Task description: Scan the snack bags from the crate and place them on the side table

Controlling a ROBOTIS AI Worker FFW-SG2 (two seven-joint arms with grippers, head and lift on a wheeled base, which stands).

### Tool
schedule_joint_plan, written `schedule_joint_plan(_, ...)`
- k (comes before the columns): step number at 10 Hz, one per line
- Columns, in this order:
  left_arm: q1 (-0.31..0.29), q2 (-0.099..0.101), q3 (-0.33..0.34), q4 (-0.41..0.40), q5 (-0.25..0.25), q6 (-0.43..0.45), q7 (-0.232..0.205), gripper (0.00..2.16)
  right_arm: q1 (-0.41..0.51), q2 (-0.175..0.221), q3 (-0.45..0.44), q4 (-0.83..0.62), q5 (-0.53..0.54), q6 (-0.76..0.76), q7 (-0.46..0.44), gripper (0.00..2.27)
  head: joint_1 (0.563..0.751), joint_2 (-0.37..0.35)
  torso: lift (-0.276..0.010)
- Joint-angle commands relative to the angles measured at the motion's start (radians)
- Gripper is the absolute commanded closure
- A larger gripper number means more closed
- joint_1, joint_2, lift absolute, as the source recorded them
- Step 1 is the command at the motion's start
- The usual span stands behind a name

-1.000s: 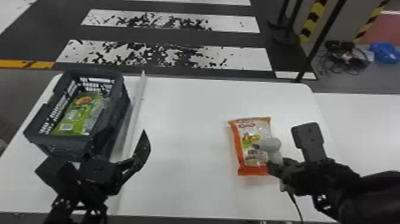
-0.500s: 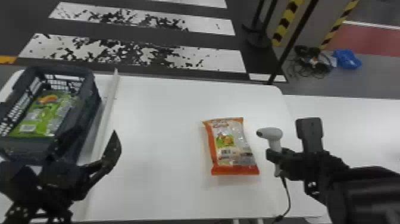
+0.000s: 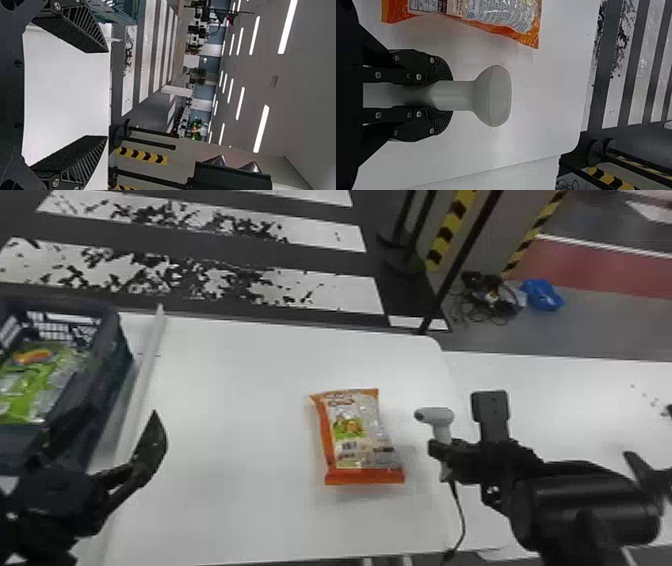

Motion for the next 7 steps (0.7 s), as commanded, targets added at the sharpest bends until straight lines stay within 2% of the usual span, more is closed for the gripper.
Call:
schedule_joint_plan(1, 0.001, 0.000, 0.000, -0.001, 0.000, 0.000, 0.000, 0.10, -0.026, -0.012, 0.003, 0.068, 0.003, -0.023, 0.000, 2.25, 0.695, -0.255, -0.050)
schedule_joint_plan(5, 0.004, 0.000, 0.000, -0.002, 0.000, 0.000, -0.002, 0.10, -0.081, -0.029, 0.012, 0.206, 0.011, -0.081, 0.006, 2.25, 0.695, -0.284, -0.050)
schedule_joint_plan(7, 0.005, 0.000, 0.000, -0.002, 0.000, 0.000, -0.002, 0.10, -0.090, -0.031, 0.020, 0.245, 0.016, -0.103, 0.006, 2.17, 0.695, -0.291, -0.050)
